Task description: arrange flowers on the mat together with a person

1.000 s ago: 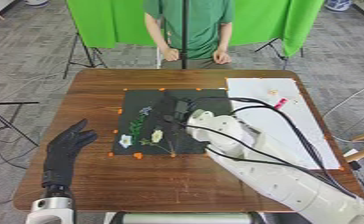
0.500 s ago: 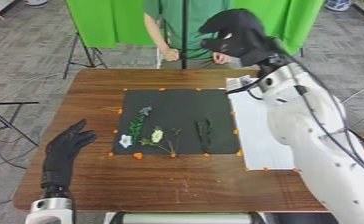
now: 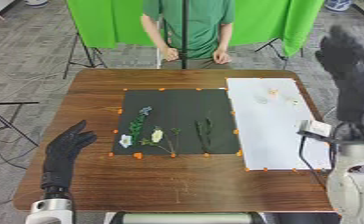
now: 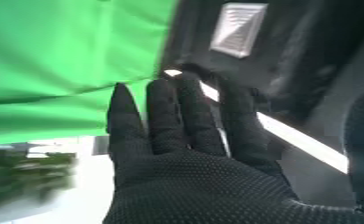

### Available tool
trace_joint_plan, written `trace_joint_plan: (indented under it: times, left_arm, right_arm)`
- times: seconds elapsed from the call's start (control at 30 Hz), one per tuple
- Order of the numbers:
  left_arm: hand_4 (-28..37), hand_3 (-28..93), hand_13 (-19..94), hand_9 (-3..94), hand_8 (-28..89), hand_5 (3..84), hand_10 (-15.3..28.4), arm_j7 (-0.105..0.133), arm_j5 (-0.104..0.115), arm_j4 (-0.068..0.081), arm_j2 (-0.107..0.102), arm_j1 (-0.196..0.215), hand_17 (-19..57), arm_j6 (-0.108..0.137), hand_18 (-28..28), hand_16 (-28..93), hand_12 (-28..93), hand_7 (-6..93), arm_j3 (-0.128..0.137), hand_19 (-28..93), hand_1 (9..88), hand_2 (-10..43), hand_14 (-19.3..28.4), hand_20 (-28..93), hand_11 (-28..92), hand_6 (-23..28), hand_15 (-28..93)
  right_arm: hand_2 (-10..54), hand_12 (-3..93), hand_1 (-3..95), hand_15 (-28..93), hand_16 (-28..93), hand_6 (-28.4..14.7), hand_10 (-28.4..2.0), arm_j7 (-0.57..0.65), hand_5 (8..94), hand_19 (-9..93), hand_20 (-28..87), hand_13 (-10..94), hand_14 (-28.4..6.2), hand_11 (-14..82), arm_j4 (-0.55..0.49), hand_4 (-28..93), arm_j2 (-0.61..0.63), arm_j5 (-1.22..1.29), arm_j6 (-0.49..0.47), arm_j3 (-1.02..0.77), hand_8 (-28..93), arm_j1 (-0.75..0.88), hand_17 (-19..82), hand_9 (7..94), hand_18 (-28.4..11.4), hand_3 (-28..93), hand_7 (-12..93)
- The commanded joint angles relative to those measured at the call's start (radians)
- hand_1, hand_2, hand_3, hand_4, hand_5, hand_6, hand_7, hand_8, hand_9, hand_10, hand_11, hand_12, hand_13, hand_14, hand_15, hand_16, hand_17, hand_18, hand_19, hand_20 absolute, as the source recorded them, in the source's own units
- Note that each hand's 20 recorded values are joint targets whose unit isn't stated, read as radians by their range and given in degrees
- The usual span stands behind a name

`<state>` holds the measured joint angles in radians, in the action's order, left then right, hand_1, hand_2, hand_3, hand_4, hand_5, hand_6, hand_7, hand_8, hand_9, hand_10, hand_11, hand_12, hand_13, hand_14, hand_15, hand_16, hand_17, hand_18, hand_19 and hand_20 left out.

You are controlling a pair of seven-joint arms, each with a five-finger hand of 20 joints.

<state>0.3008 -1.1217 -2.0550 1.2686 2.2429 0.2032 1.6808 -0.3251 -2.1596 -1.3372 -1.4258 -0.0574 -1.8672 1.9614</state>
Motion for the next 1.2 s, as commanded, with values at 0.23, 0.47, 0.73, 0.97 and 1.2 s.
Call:
trace_joint_plan:
  times: [0.23, 0.47, 0.73, 0.97, 1.2]
  left_arm:
    - [-23.9, 71, 46, 51.8, -6, 48.2, 14.6, -0.011, -0.007, -0.003, 0.013, 0.019, 15.9, -0.014, 13.2, -3, 13, 10.6, 0.001, 15, 22.6, -2.6, 17.6, 21, 18, 3.4, 21]
    - [-24.1, 71, 46, 51.8, -6, 48.2, 14.6, -0.012, -0.007, 0.003, 0.006, 0.008, 15.9, -0.016, 13.1, -3, 13, 10.6, -0.002, 14, 22.6, -2.5, 17.6, 21, 18, 3.4, 21]
    - [-24.1, 71, 46, 51.8, -6, 48.1, 14.6, -0.009, -0.005, 0.004, 0.006, 0.007, 15.8, -0.016, 13.1, -3, 13, 10.6, -0.003, 14, 22.8, -2.4, 17.6, 21, 18, 3.5, 21]
    - [-24.1, 71, 46, 51.8, -6, 48.1, 14.6, -0.006, -0.005, 0.003, 0.006, 0.008, 15.8, -0.013, 13.1, -3, 13, 10.8, -0.004, 14, 22.8, -2.4, 17.6, 21, 18, 3.4, 21]
    - [-24.0, 71, 46, 51.8, -6, 48.1, 14.6, -0.008, -0.005, 0.004, 0.007, 0.008, 15.8, -0.014, 13.2, -3, 13, 10.6, -0.005, 14, 22.7, -2.4, 17.6, 21, 18, 3.5, 21]
  right_arm:
    - [5.1, 11.0, 1.2, 5, 8, 0.1, -13.2, 0.026, 36.2, 1, 24, 25, -10.3, 2.9, 0.007, -20, -0.078, 0.458, -0.025, 0.004, -7, 0.342, 16, 35.6, -16.3, 75, 4]
    - [4.7, 11.2, 1.8, 7, 7, 0.0, -13.1, 0.028, 37.1, 1, 24, 25, -10.3, 3.4, 0.019, -19, -0.078, 0.455, -0.028, 0.015, -7, 0.327, 16, 36.6, -16.2, 76, 5]
    - [3.6, 11.5, 2.7, 8, 7, -0.3, -13.4, 0.034, 38.6, 2, 24, 27, -10.7, 3.6, 0.025, -19, -0.071, 0.453, -0.024, 0.024, -7, 0.324, 17, 37.3, -16.0, 76, 5]
    - [2.7, 11.7, 3.7, 9, 7, -0.6, -13.6, 0.032, 40.0, 2, 25, 28, -11.1, 3.7, 0.026, -19, -0.065, 0.448, -0.019, 0.024, -7, 0.317, 17, 37.6, -16.1, 77, 6]
    - [1.4, 11.9, 4.5, 9, 8, -0.6, -13.6, 0.028, 40.3, 2, 25, 28, -11.3, 3.6, 0.025, -19, -0.065, 0.447, -0.011, 0.024, -7, 0.319, 17, 37.7, -16.1, 77, 6]
